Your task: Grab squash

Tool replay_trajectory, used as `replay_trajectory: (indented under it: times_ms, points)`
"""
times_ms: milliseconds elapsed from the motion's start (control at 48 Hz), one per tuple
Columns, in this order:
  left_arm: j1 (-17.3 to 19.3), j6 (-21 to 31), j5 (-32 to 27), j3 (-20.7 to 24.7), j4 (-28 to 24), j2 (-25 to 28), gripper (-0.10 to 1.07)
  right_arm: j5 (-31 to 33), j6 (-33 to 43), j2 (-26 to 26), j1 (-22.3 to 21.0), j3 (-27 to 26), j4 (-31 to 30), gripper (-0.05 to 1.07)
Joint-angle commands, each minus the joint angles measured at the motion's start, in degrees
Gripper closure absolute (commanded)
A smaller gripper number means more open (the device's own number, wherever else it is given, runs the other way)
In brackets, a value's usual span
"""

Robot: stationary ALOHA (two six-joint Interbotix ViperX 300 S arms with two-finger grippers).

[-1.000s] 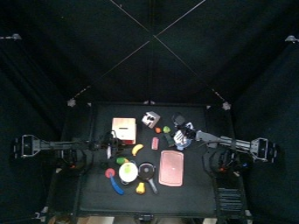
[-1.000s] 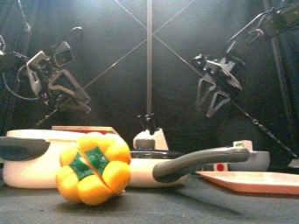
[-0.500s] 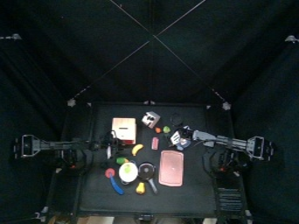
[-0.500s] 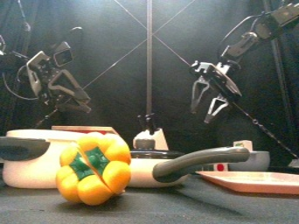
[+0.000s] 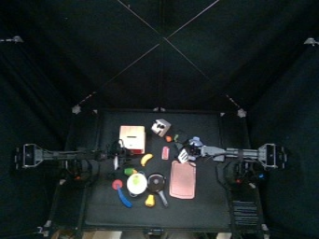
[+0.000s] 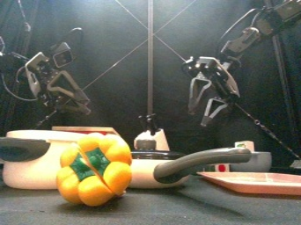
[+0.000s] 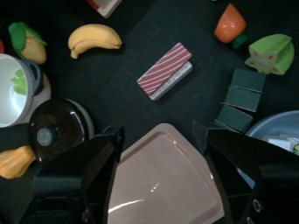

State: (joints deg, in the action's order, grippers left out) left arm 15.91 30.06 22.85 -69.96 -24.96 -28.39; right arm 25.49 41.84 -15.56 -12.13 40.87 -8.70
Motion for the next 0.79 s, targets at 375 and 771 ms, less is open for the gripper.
replay_trajectory:
  times_ms: [375, 771]
  points:
    - [-0.2, -0.1, -1.4, 0.5, -0.1, -0.1, 0.14, -0.4, -0.2, 2.5, 10.1, -4.9, -5.2, 0.08]
    - [-0.3, -0.1, -1.4, 0.2, -0.6, 0.0, 0.14, -0.4, -0.8, 10.8, 15.0, -10.9, -14.7, 0.08]
